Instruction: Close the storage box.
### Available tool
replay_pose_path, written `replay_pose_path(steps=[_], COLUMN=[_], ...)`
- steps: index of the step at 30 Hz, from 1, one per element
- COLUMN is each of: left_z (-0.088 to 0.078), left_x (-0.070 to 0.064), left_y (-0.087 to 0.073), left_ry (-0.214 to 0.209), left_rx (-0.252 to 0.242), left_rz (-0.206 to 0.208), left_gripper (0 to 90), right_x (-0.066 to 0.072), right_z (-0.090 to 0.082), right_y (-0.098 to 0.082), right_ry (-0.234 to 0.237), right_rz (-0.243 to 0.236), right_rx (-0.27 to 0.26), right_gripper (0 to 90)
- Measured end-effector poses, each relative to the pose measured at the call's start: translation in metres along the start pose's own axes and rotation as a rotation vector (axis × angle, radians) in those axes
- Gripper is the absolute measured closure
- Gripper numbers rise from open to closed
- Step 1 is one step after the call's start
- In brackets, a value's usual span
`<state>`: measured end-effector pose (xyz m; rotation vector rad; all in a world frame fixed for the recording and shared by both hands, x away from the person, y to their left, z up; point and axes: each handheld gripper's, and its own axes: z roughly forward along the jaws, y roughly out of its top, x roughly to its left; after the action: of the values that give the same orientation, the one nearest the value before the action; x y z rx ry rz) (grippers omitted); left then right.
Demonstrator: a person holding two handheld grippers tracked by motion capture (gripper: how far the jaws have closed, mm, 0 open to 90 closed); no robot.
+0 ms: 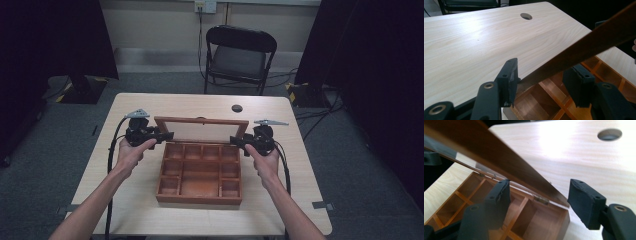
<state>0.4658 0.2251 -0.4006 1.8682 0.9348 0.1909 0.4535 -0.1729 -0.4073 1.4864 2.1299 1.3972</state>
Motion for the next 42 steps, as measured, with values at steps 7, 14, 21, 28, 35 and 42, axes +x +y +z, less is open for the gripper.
replay_pose_path(steps=[7, 14, 21, 28, 35, 42], left_z=[-0.003, -0.004, -0.011, -0.021, -0.025, -0.024], left_x=[-0.006, -0.012, -0.020, -0.026, -0.022, -0.023], left_y=[-0.005, -0.008, -0.011, -0.019, -0.025, -0.029], left_ry=[-0.001, 0.003, 0.000, 0.024, 0.022, 0.016], left_rx=[0.010, 0.008, 0.010, 0.004, 0.010, 0.014], left_rz=[0.018, 0.003, -0.003, -0.006, 0.006, 0.013], left_gripper=[45.4, 39.8, 30.2, 23.7, 24.4, 25.1], right_x=[0.005, 0.010, 0.015, 0.017, 0.021, 0.026], right_z=[-0.008, -0.010, -0.013, -0.015, -0.014, -0.009], right_y=[-0.003, -0.003, -0.008, -0.011, -0.016, -0.019], right_ry=[0.024, 0.026, 0.009, 0.008, -0.004, -0.004], right_rz=[0.020, -0.009, -0.045, -0.050, -0.058, -0.083], right_rx=[0.018, 0.005, 0.023, 0.028, 0.037, 0.040], right_gripper=[34.4, 34.7, 34.3, 34.0, 31.7, 31.7])
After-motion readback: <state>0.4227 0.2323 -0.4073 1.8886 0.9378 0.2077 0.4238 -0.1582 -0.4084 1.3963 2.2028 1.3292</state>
